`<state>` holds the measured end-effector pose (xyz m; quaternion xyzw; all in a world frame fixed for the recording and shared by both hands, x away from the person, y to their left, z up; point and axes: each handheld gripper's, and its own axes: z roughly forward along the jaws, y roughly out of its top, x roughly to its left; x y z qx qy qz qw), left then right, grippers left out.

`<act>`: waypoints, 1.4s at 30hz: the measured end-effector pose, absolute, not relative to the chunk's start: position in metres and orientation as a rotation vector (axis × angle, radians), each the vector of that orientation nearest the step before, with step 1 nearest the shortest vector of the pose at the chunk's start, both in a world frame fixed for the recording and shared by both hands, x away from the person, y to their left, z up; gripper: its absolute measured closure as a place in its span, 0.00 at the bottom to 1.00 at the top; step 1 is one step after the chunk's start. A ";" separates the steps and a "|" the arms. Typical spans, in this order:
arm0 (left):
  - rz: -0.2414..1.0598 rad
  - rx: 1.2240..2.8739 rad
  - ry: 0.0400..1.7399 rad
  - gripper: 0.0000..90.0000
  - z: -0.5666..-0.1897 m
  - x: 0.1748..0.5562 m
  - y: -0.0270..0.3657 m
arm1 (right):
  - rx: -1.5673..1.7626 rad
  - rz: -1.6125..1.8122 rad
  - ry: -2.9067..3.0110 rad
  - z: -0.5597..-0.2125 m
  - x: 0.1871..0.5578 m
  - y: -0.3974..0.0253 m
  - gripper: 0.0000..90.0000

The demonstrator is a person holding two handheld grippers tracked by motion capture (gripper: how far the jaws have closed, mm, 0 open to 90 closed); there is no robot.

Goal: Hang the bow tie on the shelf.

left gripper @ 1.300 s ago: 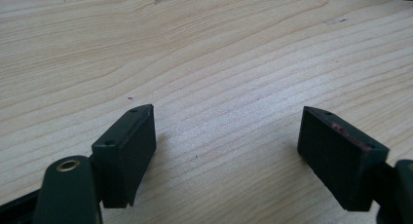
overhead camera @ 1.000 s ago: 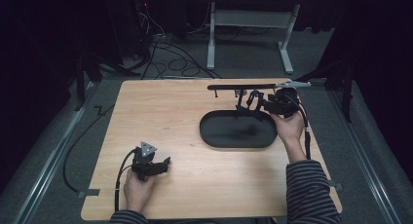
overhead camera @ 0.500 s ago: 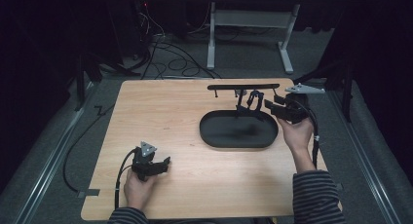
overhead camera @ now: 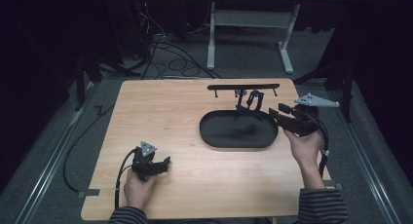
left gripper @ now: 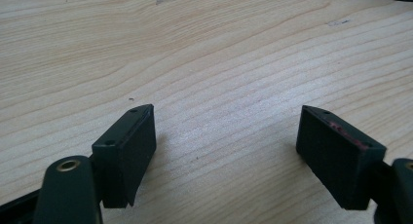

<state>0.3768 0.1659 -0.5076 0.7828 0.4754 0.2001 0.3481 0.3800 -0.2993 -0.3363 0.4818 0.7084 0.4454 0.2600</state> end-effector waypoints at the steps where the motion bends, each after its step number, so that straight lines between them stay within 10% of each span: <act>1: 0.519 2.029 1.233 0.25 -0.508 0.377 0.166 | 1.304 1.210 1.918 -0.336 0.378 -0.300 0.63; 42: 0.513 2.030 1.227 0.25 -0.508 0.376 0.166 | 1.377 1.304 1.882 -0.386 0.335 -0.306 0.63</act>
